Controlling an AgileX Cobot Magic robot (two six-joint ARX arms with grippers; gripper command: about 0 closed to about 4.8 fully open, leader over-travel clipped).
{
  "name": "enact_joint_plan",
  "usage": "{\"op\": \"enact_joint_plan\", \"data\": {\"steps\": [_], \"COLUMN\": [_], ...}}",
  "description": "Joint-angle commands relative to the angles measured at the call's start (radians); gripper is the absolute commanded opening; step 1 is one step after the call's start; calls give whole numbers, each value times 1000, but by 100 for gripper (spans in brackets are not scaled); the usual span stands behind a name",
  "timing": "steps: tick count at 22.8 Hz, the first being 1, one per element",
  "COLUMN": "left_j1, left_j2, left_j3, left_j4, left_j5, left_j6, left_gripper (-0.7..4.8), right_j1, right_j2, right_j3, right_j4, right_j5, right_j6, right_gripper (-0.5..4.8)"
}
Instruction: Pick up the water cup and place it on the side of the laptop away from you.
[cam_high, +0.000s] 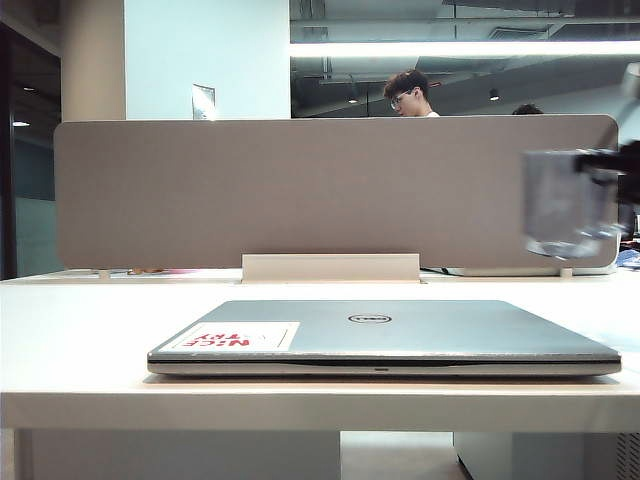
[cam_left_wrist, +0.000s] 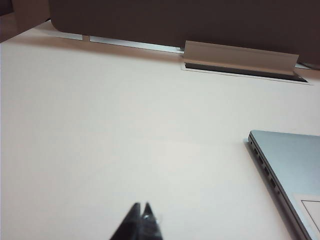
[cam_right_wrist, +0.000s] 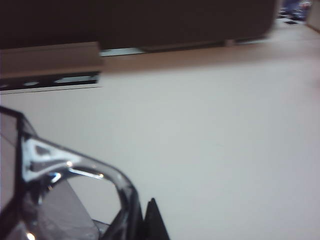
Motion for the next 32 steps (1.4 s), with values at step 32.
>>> {"op": "enact_joint_plan", "data": {"steps": [32], "left_j1": [0], "left_j2": [1], "left_j3": [3], "left_j4": [-24], "left_j5": [-1], "left_j6": [-3], "left_gripper": [-6], "right_j1": [238], "right_j2": [533], "right_j3": [710], "right_j4": [-293], "right_j5": [-166], "right_j6": [64], "right_gripper": [-2]}}
